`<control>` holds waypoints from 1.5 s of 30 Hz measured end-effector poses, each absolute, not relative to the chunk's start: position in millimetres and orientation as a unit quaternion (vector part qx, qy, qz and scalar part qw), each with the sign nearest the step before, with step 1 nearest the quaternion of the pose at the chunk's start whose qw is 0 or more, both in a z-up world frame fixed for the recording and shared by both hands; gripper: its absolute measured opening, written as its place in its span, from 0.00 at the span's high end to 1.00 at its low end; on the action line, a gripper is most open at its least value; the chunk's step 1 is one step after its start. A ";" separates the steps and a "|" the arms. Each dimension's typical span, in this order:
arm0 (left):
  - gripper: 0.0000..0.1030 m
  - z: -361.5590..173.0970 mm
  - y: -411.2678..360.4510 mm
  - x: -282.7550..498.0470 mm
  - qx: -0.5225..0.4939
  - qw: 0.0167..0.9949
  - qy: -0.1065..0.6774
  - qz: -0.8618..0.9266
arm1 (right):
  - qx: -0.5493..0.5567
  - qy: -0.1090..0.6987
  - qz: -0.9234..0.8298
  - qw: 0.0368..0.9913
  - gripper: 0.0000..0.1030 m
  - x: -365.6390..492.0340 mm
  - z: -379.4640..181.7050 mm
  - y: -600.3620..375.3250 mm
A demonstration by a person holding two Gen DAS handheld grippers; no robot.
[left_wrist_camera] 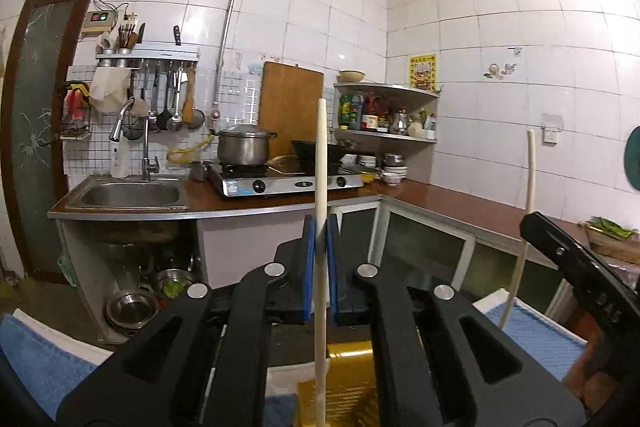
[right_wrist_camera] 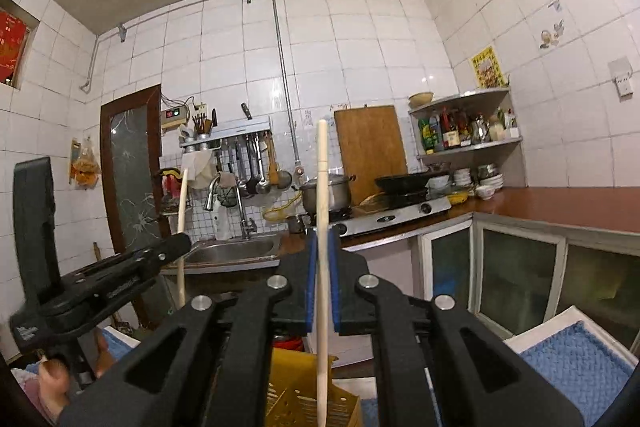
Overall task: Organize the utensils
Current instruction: 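Raise both held chopsticks and lower them into the yellow holder, then open both grippers to release the chopsticks into the holder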
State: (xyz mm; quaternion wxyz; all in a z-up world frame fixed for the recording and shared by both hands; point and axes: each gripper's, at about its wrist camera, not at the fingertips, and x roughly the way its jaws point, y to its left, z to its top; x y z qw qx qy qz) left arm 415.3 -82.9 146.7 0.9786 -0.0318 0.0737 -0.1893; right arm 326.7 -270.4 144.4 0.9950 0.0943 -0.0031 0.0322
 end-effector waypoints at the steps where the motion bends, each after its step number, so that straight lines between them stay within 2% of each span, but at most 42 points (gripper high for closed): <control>1: 0.96 141.9 -82.0 418.6 -0.037 0.977 0.078 -0.194 | 0.093 -0.004 0.032 0.995 0.94 327.0 142.2 -269.9; 15: 0.96 77.2 -71.4 411.0 -0.021 0.972 0.128 -0.197 | 0.094 0.052 0.041 0.993 0.94 335.4 81.3 -269.9; 35: 0.93 49.7 -63.1 392.5 -0.013 0.965 0.180 -0.191 | 0.094 0.084 0.029 0.992 0.94 316.3 47.8 -265.5; 42: 0.87 52.5 -56.4 391.5 -0.015 0.957 0.226 -0.179 | 0.098 0.135 0.031 0.985 0.94 319.1 44.8 -266.0; 44: 0.78 57.5 -51.7 388.9 -0.017 0.956 0.238 -0.173 | 0.106 0.148 0.035 0.983 0.94 320.4 46.9 -268.8; 45: 0.67 59.8 -49.3 386.9 -0.019 0.955 0.242 -0.172 | 0.111 0.160 0.036 0.980 0.93 321.4 49.6 -271.3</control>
